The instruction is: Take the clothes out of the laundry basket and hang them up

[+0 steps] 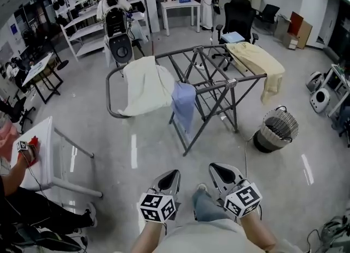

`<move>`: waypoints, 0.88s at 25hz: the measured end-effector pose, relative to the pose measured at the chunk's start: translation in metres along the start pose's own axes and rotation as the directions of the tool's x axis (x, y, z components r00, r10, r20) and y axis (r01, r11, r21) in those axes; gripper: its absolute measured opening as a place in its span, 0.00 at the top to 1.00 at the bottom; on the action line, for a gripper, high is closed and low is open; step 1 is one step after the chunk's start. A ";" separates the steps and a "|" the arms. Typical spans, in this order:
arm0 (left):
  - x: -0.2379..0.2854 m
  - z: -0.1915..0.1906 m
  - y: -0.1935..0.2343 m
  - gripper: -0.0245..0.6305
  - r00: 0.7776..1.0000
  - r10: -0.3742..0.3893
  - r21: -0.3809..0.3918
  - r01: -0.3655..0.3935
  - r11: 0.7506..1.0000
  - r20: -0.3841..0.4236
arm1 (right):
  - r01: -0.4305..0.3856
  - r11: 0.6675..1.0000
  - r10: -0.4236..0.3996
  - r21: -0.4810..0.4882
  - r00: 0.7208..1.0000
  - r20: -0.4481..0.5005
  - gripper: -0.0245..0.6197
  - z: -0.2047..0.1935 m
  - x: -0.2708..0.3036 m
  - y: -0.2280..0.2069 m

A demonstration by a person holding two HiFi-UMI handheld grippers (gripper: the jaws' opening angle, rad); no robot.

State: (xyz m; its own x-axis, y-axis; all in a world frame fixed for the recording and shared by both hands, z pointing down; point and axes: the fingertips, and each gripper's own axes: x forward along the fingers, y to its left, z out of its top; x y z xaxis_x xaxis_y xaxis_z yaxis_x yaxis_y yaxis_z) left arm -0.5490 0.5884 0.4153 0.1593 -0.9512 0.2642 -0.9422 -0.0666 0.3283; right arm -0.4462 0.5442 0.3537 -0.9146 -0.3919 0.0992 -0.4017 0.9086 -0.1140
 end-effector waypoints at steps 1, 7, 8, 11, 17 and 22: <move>-0.010 -0.005 -0.005 0.94 1.000 -0.006 0.001 0.006 1.000 -0.005 | 0.019 1.000 -0.019 0.002 1.000 -0.004 0.96 -0.003 -0.011 0.009; -0.070 -0.031 -0.038 0.94 0.999 -0.022 0.045 0.023 0.999 -0.028 | 0.067 0.998 -0.067 -0.018 0.998 -0.019 0.96 -0.009 -0.064 0.055; -0.078 -0.034 -0.042 0.94 0.999 -0.022 0.050 0.023 0.998 -0.027 | 0.067 0.997 -0.068 -0.022 0.998 -0.016 0.96 -0.009 -0.070 0.061; -0.095 -0.042 -0.051 0.94 1.000 -0.010 0.058 0.012 0.998 -0.023 | 0.065 0.998 -0.066 -0.021 0.998 -0.004 0.96 -0.007 -0.083 0.071; -0.117 -0.051 -0.076 0.94 1.000 0.018 0.070 -0.017 0.997 -0.008 | 0.056 0.997 -0.056 -0.047 0.998 0.004 0.96 -0.002 -0.116 0.082; -0.126 -0.050 -0.096 0.94 0.999 0.038 0.069 -0.040 0.997 0.024 | 0.065 0.996 -0.065 -0.061 0.998 -0.003 0.96 -0.002 -0.142 0.079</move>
State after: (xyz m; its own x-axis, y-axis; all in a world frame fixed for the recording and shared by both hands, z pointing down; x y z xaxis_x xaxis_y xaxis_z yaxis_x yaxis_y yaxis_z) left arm -0.4638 0.7300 0.3959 0.1158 -0.9600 0.2549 -0.9659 -0.0490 0.2543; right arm -0.3478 0.6721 0.3326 -0.8863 -0.4500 0.1098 -0.4568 0.8884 -0.0465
